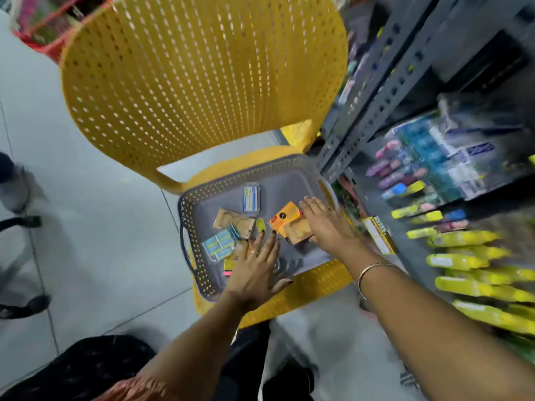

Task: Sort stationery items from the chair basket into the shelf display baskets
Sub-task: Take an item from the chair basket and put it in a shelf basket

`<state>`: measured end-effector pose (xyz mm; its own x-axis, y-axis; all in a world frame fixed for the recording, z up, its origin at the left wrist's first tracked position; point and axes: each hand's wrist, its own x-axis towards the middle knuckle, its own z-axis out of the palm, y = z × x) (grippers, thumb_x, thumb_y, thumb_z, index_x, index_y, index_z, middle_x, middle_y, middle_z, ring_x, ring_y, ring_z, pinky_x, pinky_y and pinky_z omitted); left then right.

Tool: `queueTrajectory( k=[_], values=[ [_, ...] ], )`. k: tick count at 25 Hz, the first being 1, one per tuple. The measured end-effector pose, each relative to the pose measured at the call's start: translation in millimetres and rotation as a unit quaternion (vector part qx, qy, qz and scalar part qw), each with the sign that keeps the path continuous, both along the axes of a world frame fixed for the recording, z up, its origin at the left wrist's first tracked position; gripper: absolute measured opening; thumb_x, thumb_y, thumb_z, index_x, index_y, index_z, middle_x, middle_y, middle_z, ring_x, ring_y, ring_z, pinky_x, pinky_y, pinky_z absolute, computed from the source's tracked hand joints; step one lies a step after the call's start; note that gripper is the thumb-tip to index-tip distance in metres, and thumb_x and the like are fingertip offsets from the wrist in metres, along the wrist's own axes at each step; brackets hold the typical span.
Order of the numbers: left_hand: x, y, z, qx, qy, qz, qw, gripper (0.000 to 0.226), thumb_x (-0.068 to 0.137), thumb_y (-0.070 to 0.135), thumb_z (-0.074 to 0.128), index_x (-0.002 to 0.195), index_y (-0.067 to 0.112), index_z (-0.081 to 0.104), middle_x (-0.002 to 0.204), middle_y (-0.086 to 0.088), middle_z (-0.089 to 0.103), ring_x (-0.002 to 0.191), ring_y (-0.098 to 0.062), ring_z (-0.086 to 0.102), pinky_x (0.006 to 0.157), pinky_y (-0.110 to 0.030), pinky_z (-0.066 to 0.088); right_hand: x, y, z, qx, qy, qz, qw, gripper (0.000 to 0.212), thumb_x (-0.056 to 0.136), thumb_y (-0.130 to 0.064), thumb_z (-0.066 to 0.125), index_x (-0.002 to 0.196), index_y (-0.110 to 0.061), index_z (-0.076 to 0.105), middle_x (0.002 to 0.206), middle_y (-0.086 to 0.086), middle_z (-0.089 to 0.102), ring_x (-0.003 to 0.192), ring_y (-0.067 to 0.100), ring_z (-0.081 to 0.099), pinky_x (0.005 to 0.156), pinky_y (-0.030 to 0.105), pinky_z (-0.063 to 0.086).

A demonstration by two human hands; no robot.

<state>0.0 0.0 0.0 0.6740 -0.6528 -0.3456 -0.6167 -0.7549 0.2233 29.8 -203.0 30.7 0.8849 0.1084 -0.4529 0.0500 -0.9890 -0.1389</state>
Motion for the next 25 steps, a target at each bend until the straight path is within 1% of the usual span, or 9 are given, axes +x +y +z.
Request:
queueTrajectory(
  k=[1, 4, 8, 11, 13, 16, 19, 22, 25],
  values=[
    [-5, 0, -10, 0.019, -0.003, -0.014, 1.0, 0.085, 0.084, 0.067, 0.025, 0.141, 0.005, 0.032, 0.149, -0.011, 0.016, 0.136, -0.031, 0.011, 0.106, -0.055, 0.021, -2, 1, -9, -0.017, 0.017, 0.005, 1.0, 0.069, 0.088, -0.004, 0.053, 0.144, -0.006, 0.013, 0.156, 0.012, 0.016, 0.144, 0.026, 0.013, 0.117, 0.036, 0.018],
    [-8, 8, -33, 0.025, -0.026, -0.031, 0.999, 0.082, 0.085, 0.065, 0.026, 0.14, 0.005, 0.034, 0.149, -0.013, 0.021, 0.136, -0.035, 0.015, 0.105, -0.055, 0.019, -6, -2, -30, -0.026, -0.013, 0.007, 1.0, 0.06, 0.087, -0.003, 0.051, 0.14, -0.006, 0.022, 0.149, 0.013, 0.03, 0.139, 0.029, 0.025, 0.115, 0.037, 0.022],
    [-6, 10, -43, 0.009, 0.005, -0.04, 0.999, 0.079, 0.085, 0.061, 0.026, 0.137, 0.004, 0.04, 0.148, -0.016, 0.027, 0.135, -0.035, 0.026, 0.105, -0.053, 0.022, -6, 0, -45, -0.037, -0.055, -0.004, 0.998, 0.047, 0.084, 0.001, 0.05, 0.128, -0.005, 0.036, 0.13, 0.017, 0.044, 0.125, 0.033, 0.038, 0.106, 0.039, 0.032],
    [-7, 10, -42, 0.011, 0.021, -0.034, 0.999, 0.082, 0.084, 0.062, 0.02, 0.142, 0.006, 0.032, 0.152, -0.014, 0.017, 0.139, -0.033, 0.016, 0.11, -0.048, 0.012, -8, 0, -51, -0.044, -0.069, -0.003, 0.997, 0.041, 0.081, 0.003, 0.051, 0.12, -0.005, 0.042, 0.123, 0.017, 0.048, 0.118, 0.034, 0.041, 0.101, 0.039, 0.036],
    [-7, 11, -42, 0.019, 0.022, -0.032, 0.999, 0.084, 0.082, 0.063, 0.014, 0.145, 0.008, 0.025, 0.154, -0.012, 0.01, 0.14, -0.03, 0.009, 0.111, -0.046, 0.006, -11, -1, -52, -0.044, -0.075, 0.003, 0.996, 0.041, 0.08, -0.002, 0.057, 0.119, -0.005, 0.042, 0.122, 0.016, 0.05, 0.117, 0.032, 0.043, 0.104, 0.039, 0.035],
    [-8, 11, -44, 0.001, 0.016, -0.025, 1.0, 0.083, 0.083, 0.063, 0.016, 0.143, 0.007, 0.029, 0.153, -0.014, 0.013, 0.14, -0.031, 0.012, 0.11, -0.046, 0.007, -14, -2, -53, -0.021, -0.061, 0.002, 0.998, 0.043, 0.08, -0.007, 0.06, 0.119, -0.005, 0.043, 0.121, 0.014, 0.052, 0.116, 0.031, 0.045, 0.106, 0.039, 0.034],
    [-9, 11, -45, 0.012, 0.016, -0.022, 1.0, 0.084, 0.083, 0.065, 0.013, 0.145, 0.009, 0.024, 0.154, -0.012, 0.008, 0.14, -0.029, 0.007, 0.111, -0.043, 0.004, -17, -1, -45, 0.015, -0.042, -0.019, 0.999, 0.044, 0.08, -0.013, 0.062, 0.119, -0.006, 0.044, 0.12, 0.013, 0.051, 0.114, 0.03, 0.046, 0.091, 0.041, 0.046],
    [-6, 10, -38, 0.022, 0.015, -0.026, 0.999, 0.089, 0.081, 0.07, 0.008, 0.147, 0.011, 0.017, 0.154, -0.009, 0.002, 0.141, -0.026, -0.001, 0.111, -0.042, -0.001, -15, -3, -26, 0.048, -0.054, -0.046, 0.996, 0.049, 0.079, -0.019, 0.066, 0.121, -0.007, 0.045, 0.121, 0.013, 0.051, 0.116, 0.03, 0.044, 0.084, 0.041, 0.047],
    [2, 9, -16, -0.002, 0.01, -0.02, 1.0, 0.097, 0.079, 0.078, 0.003, 0.146, 0.009, 0.021, 0.153, -0.012, 0.009, 0.14, -0.028, 0.006, 0.111, -0.046, 0.005, -6, -9, 15, 0.067, -0.112, -0.089, 0.987, 0.048, 0.076, -0.025, 0.068, 0.116, -0.006, 0.05, 0.115, 0.014, 0.055, 0.113, 0.031, 0.048, 0.08, 0.041, 0.048]
  ],
)
